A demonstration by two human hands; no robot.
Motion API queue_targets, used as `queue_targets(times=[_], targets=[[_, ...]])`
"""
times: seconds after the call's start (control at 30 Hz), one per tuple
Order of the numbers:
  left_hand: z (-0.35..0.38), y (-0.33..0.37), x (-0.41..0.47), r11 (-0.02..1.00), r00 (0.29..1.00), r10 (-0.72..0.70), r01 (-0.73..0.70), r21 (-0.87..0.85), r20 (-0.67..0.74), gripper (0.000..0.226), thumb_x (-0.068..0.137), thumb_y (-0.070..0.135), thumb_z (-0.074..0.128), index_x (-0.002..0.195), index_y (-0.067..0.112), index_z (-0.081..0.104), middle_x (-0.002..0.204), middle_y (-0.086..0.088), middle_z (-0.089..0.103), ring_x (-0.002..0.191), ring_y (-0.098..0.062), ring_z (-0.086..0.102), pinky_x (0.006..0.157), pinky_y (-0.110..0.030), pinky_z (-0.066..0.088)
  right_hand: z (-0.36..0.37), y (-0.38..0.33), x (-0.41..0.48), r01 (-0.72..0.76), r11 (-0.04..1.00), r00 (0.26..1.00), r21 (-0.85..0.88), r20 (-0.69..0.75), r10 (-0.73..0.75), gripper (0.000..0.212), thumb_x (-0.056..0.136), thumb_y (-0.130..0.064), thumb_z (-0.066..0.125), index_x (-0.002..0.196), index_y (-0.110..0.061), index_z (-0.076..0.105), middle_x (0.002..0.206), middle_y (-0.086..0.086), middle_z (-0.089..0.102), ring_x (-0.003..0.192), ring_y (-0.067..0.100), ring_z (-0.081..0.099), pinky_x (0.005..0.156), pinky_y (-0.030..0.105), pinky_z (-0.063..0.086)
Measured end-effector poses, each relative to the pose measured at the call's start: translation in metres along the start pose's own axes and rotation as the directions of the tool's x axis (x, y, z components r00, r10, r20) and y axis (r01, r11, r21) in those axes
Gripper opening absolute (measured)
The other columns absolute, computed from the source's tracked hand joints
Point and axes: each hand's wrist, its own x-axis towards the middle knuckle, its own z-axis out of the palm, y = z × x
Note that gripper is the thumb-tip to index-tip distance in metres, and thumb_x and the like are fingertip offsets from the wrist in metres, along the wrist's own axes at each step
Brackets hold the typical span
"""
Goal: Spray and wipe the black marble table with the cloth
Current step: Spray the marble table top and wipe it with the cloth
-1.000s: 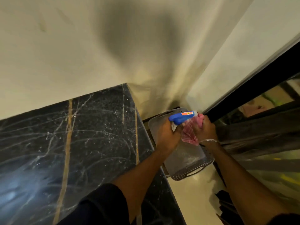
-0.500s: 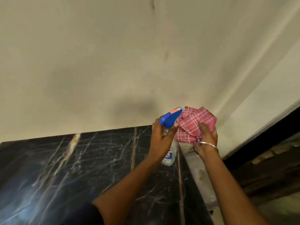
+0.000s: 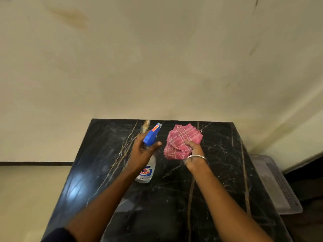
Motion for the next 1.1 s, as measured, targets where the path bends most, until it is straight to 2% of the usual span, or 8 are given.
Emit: queue_targets(times=[0.2, 0.27, 0.4, 0.53, 0.63, 0.8, 0.93, 1.1], targets=[[-0.042, -0.014, -0.018, 0.990, 0.998, -0.042, 0.037, 0.140, 0.036, 0.030, 0.089, 0.023, 0.071, 0.115, 0.016, 0.058, 0.095, 0.000, 0.062, 0.077, -0.002, 0.061, 0.071, -0.016, 0.047, 0.016, 0.040, -0.027, -0.051, 0.995, 0.998, -0.088, 0.039, 0.055, 0.022, 0.084, 0.006, 0.047, 0.096, -0.006, 0.061, 0.088, 0.010, 0.063, 0.078, 0.027, 0.062, 0.048, 0.032, 0.057], [-0.049, -0.021, -0.022, 0.985, 0.997, -0.073, 0.068, 0.161, 0.027, 0.022, 0.089, 0.015, 0.069, 0.108, 0.012, 0.057, 0.089, -0.008, 0.059, 0.070, -0.007, 0.057, 0.071, -0.025, 0.046, 0.017, 0.045, -0.027, -0.067, 0.994, 0.997, -0.091, 0.039, 0.071, 0.021, 0.082, 0.005, 0.045, 0.089, -0.007, 0.060, 0.085, 0.008, 0.062, 0.076, 0.027, 0.061, 0.052, 0.032, 0.059], [-0.055, -0.027, -0.024, 0.986, 0.996, -0.058, 0.048, 0.159, 0.061, 0.027, 0.081, 0.014, 0.065, 0.105, 0.006, 0.056, 0.096, -0.022, 0.057, 0.080, -0.039, 0.057, 0.071, -0.040, 0.048, 0.018, 0.046, -0.029, -0.051, 0.996, 0.996, -0.078, 0.064, 0.056, 0.022, 0.081, 0.005, 0.042, 0.087, -0.005, 0.060, 0.084, 0.008, 0.061, 0.078, 0.028, 0.060, 0.070, 0.040, 0.056], [-0.059, -0.024, -0.021, 0.993, 0.997, -0.065, 0.061, 0.100, 0.038, 0.026, 0.078, 0.016, 0.064, 0.104, 0.017, 0.063, 0.096, -0.017, 0.067, 0.087, -0.039, 0.064, 0.079, -0.049, 0.055, 0.016, 0.051, -0.029, -0.031, 0.995, 0.998, -0.096, 0.048, 0.036, 0.021, 0.080, 0.006, 0.041, 0.087, -0.004, 0.059, 0.089, 0.010, 0.061, 0.083, 0.029, 0.059, 0.087, 0.048, 0.051], [-0.058, -0.024, -0.016, 0.994, 0.998, -0.056, 0.053, 0.100, 0.031, 0.015, 0.082, 0.010, 0.065, 0.098, 0.011, 0.067, 0.090, -0.024, 0.066, 0.082, -0.045, 0.063, 0.078, -0.055, 0.055, 0.013, 0.054, -0.028, -0.023, 0.995, 0.998, -0.094, 0.053, 0.028, 0.023, 0.079, 0.008, 0.040, 0.088, -0.003, 0.058, 0.091, 0.011, 0.061, 0.086, 0.029, 0.059, 0.103, 0.053, 0.045], [-0.052, -0.021, -0.014, 0.990, 0.997, -0.036, 0.026, 0.141, 0.074, 0.011, 0.088, 0.007, 0.069, 0.098, 0.004, 0.065, 0.088, -0.022, 0.067, 0.077, -0.038, 0.067, 0.074, -0.048, 0.060, 0.011, 0.054, -0.026, 0.001, 0.998, 0.997, -0.068, 0.078, 0.004, 0.026, 0.079, 0.007, 0.033, 0.087, 0.000, 0.057, 0.088, 0.010, 0.058, 0.084, 0.029, 0.056, 0.107, 0.055, 0.040], [-0.050, -0.016, -0.012, 0.990, 0.990, -0.029, 0.009, 0.143, 0.136, 0.021, 0.081, 0.016, 0.078, 0.096, 0.008, 0.065, 0.084, -0.013, 0.068, 0.073, -0.023, 0.069, 0.072, -0.033, 0.060, 0.004, 0.055, -0.026, 0.016, 0.999, 0.996, -0.028, 0.087, -0.014, 0.056, 0.064, -0.001, 0.041, 0.117, 0.006, 0.056, 0.101, 0.015, 0.061, 0.106, 0.040, 0.056, 0.105, 0.062, 0.038], [-0.047, -0.016, -0.007, 0.990, 0.988, -0.030, 0.008, 0.141, 0.150, 0.032, 0.079, 0.034, 0.079, 0.087, 0.007, 0.065, 0.077, -0.016, 0.067, 0.071, -0.031, 0.068, 0.069, -0.039, 0.060, 0.000, 0.051, -0.019, 0.062, 0.996, 0.994, 0.066, 0.081, -0.067, 0.034, 0.089, -0.027, 0.048, 0.116, -0.011, 0.061, 0.112, 0.016, 0.067, 0.109, 0.038, 0.060, 0.099, 0.063, 0.043]])
